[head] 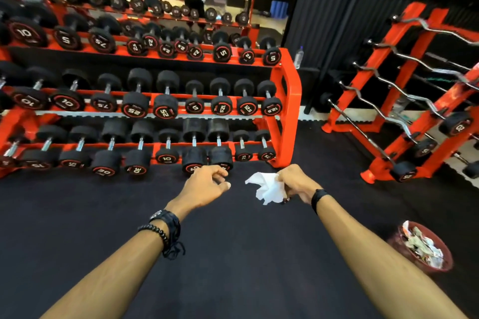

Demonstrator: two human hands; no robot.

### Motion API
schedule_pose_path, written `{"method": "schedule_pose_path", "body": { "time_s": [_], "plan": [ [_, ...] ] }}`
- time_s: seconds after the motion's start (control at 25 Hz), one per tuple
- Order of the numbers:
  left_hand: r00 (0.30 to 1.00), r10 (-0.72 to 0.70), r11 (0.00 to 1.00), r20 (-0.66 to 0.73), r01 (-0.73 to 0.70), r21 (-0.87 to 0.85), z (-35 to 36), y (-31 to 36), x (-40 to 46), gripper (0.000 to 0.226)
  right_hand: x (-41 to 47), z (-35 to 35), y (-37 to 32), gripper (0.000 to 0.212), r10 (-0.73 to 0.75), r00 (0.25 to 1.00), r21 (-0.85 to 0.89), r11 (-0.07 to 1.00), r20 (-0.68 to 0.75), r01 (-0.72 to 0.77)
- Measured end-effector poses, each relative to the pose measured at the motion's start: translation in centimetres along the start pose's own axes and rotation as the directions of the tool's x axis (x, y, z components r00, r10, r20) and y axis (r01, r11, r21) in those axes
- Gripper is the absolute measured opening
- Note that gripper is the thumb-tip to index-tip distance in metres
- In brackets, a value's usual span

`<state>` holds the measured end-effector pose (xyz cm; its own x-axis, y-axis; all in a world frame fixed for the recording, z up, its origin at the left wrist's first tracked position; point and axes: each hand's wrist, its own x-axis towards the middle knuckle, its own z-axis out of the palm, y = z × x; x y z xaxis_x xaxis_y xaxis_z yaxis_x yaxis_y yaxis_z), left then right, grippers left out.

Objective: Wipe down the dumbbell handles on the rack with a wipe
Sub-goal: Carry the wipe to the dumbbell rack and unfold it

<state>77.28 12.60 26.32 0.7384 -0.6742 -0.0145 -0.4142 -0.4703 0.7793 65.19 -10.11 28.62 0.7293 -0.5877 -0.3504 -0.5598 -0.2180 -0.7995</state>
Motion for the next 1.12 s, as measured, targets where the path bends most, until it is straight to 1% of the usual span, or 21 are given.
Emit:
{"method": "schedule_pose_path", "body": {
  "time_s": [0.08, 0.16, 0.24, 0.36, 0.52, 0.64, 0.72, 0.88, 1.04, 1.12],
  "plan": [
    [1.000, -0.002, 1.000, 0.022, 0.003, -0.029, -0.4, -1.0, 1.5, 0.022, 0.8, 0.6, -0.3, 0.012, 0.182, 0.979, 0.189, 0.962, 0.088, -0.196],
    [0.999, -0.015, 0.999, 0.030, 0.016, -0.042, -0.5, -2.0, 2.5, 0.018, 2.0, 1.2, -0.3, 0.021, 0.241, 0.954, 0.338, 0.895, 0.180, -0.290],
    [0.998, -0.037, 0.997, 0.046, 0.040, -0.070, -0.5, -2.7, 3.4, 0.016, 2.8, 1.5, -0.4, 0.026, 0.254, 0.942, 0.423, 0.845, 0.218, -0.325],
    [0.997, -0.040, 0.995, 0.066, 0.045, -0.084, -0.4, -3.1, 4.3, 0.013, 3.9, 1.9, 0.1, 0.022, 0.239, 0.943, 0.496, 0.805, 0.233, -0.326],
    [0.997, -0.030, 0.991, 0.072, 0.039, -0.131, -0.2, -3.0, 6.0, 0.011, 4.7, 2.0, 0.6, 0.022, 0.231, 0.941, 0.489, 0.809, 0.247, -0.327],
    [0.996, -0.011, 0.987, 0.090, 0.025, -0.160, 0.6, -2.6, 7.0, 0.010, 4.7, 1.8, 1.3, 0.034, 0.226, 0.953, 0.558, 0.773, 0.202, -0.301],
    [0.993, -0.007, 0.987, 0.116, 0.026, -0.159, 1.3, -2.3, 7.3, 0.009, 4.4, 1.9, 2.1, 0.036, 0.249, 0.952, 0.601, 0.738, 0.179, -0.306],
    [0.989, 0.006, 0.991, 0.147, 0.014, -0.133, 2.5, -1.5, 7.7, 0.009, 4.0, 1.4, 3.2, 0.030, 0.263, 0.957, 0.653, 0.705, 0.124, -0.278],
    [0.984, 0.013, 0.989, 0.180, 0.014, -0.145, 3.6, -1.1, 8.0, 0.007, 3.7, 1.3, 4.6, 0.027, 0.339, 0.941, 0.617, 0.735, 0.027, -0.282],
    [0.983, 0.014, 0.988, 0.182, 0.015, -0.155, 3.9, -0.7, 8.0, 0.007, 3.3, 0.9, 4.6, 0.023, 0.308, 0.951, 0.653, 0.719, 0.005, -0.236]
  ]
}}
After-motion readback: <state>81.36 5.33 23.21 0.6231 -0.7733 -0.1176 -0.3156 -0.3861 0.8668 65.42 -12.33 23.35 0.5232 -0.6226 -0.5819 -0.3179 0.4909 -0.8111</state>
